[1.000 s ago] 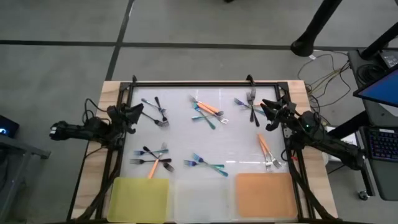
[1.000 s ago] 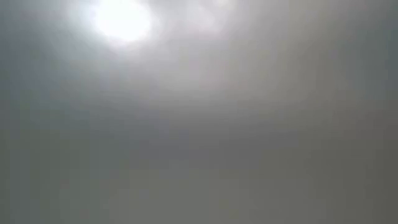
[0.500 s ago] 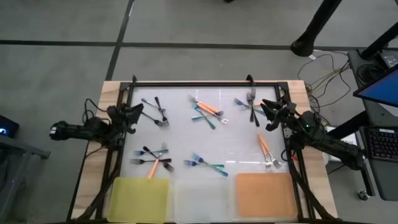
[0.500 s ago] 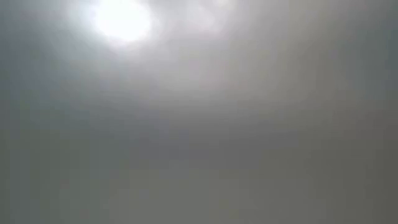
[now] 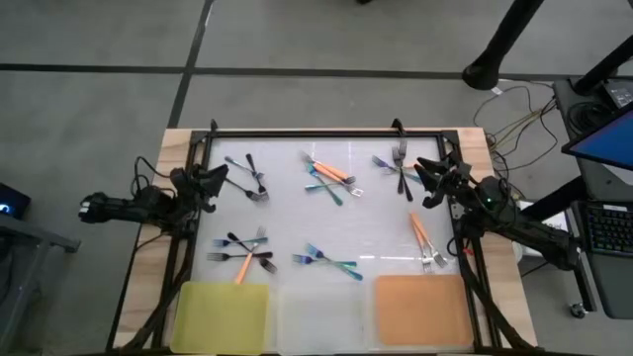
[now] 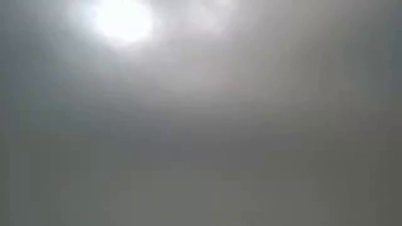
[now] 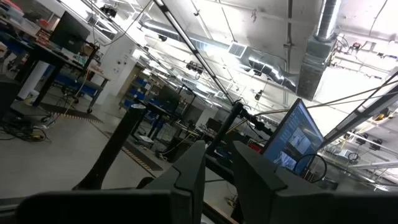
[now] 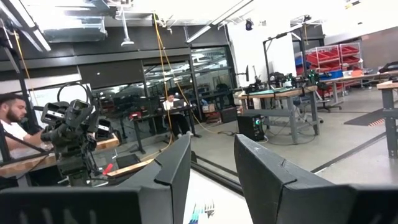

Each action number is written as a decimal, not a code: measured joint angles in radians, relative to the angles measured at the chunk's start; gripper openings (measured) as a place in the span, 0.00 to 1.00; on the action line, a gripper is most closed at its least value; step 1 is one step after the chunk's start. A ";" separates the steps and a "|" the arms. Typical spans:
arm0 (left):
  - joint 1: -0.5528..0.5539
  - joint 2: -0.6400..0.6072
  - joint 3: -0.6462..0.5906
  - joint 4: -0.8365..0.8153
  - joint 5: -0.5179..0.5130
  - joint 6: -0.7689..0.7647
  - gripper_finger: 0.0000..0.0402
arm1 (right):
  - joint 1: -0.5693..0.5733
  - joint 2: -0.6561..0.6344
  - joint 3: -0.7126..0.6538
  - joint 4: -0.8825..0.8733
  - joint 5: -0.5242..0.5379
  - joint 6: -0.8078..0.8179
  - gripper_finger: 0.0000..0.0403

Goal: Sort silverware by color (type)

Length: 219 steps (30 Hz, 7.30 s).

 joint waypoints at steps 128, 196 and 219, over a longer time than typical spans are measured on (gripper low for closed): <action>0.000 0.000 0.000 -0.003 0.000 0.000 0.15 | -0.218 1.463 0.837 -1.044 0.062 0.325 0.23; 0.000 0.000 0.000 -0.003 0.000 0.000 0.15 | -0.310 1.527 0.850 -1.085 -0.025 0.250 0.18; 0.000 0.000 0.000 -0.003 0.000 0.000 0.15 | -0.311 1.448 0.844 -1.065 0.013 0.246 0.03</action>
